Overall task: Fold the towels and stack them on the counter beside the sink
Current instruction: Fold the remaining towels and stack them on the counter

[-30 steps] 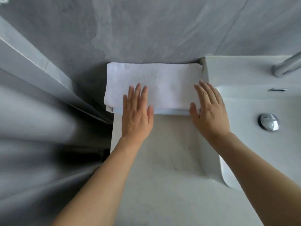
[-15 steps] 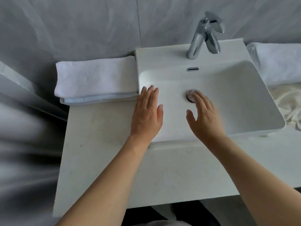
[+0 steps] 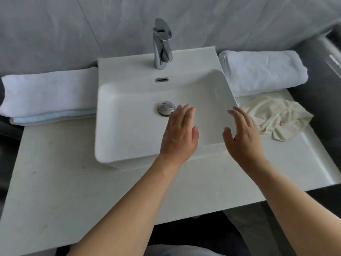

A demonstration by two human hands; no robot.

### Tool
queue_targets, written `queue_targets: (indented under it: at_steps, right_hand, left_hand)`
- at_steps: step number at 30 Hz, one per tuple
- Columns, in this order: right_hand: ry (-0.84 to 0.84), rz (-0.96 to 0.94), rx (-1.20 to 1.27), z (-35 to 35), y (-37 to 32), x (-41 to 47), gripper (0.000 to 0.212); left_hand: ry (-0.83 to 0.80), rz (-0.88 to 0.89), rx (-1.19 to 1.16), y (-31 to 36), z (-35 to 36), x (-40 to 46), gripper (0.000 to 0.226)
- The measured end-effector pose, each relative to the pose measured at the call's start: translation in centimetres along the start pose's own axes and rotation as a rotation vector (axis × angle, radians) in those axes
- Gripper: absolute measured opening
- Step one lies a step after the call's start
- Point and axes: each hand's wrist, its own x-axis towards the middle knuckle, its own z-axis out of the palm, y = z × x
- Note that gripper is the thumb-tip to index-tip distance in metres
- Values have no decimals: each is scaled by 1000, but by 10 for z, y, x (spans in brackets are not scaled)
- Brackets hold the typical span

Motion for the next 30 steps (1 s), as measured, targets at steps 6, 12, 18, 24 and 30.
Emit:
queue_targets:
  at_steps: [6,12,18,24,30]
  right_hand:
    - [50,111,49,-31,98,12,49]
    - [-108,192,41,-52,219,33,47]
    - [-403,323,69,-49,284,48,67]
    - [-593,383,-39,-30,323,58,98]
    - [-564,290,-223,-16,343,93,102]
  left_hand:
    - [11,66,-53,75,60,32,51]
    - [5,-45,-139,159,141,90,48]
    - [-581,-366,-106,187,227,133,55]
    - [-560,-266,352,162,262,121,45]
    - [-256,-593,-350,176,250,111,11]
